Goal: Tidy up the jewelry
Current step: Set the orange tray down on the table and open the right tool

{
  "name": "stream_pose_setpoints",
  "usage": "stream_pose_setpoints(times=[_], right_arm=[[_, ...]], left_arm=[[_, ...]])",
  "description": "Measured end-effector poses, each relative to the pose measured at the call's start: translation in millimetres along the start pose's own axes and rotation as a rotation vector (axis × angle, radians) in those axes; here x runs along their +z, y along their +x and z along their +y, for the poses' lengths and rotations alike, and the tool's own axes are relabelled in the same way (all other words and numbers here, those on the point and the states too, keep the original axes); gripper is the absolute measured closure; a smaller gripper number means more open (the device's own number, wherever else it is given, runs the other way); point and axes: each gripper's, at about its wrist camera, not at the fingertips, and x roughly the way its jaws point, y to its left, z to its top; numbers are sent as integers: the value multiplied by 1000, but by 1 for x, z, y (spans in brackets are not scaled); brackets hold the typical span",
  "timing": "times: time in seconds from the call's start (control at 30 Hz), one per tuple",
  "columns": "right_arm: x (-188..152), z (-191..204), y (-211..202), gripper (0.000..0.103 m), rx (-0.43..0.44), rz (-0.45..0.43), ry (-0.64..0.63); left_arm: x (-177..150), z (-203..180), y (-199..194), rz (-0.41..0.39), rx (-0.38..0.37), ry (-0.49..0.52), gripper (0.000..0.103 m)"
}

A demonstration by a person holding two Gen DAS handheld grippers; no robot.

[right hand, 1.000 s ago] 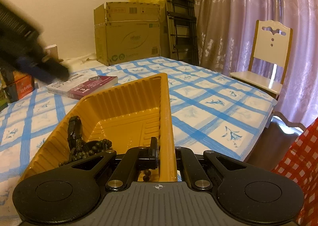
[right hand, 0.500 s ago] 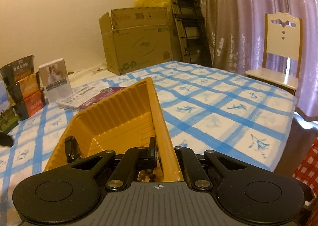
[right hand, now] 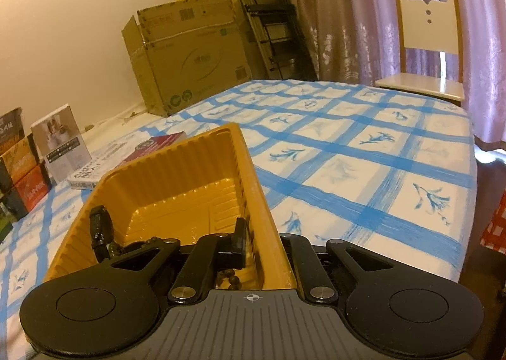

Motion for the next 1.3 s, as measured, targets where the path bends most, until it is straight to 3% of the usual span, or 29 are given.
stream_pose_setpoints(times=[0.07,0.13,0.2,0.23,0.27,0.37,0.67,0.97,1.3], right_arm=[[3,-7,4,94,29,10,11],[6,-14,8,79,35,43,15],[9,-20,6,55,52,42,7],[11,-23,3,35,55,19,9],[14,-26,-3,24,54,-9,21],[25,-35,-16,21,60,-30,56],[19,-11,-71,19,85,88,38],[-16,55,-138,18,172,172,-166],[-29,75,-194,18,238,245,-141]], left_arm=[[-1,-2,1,-4,17,14,52],[-3,-3,2,-7,27,19,50],[-5,-4,3,-6,29,13,48],[-5,-4,3,-7,29,10,44],[-6,-5,2,-8,30,7,42],[-8,-8,-1,-17,31,4,39],[-18,-21,-30,-73,50,10,18],[-46,-21,-78,-114,114,-24,11],[-82,-23,-147,-144,138,-23,12]])
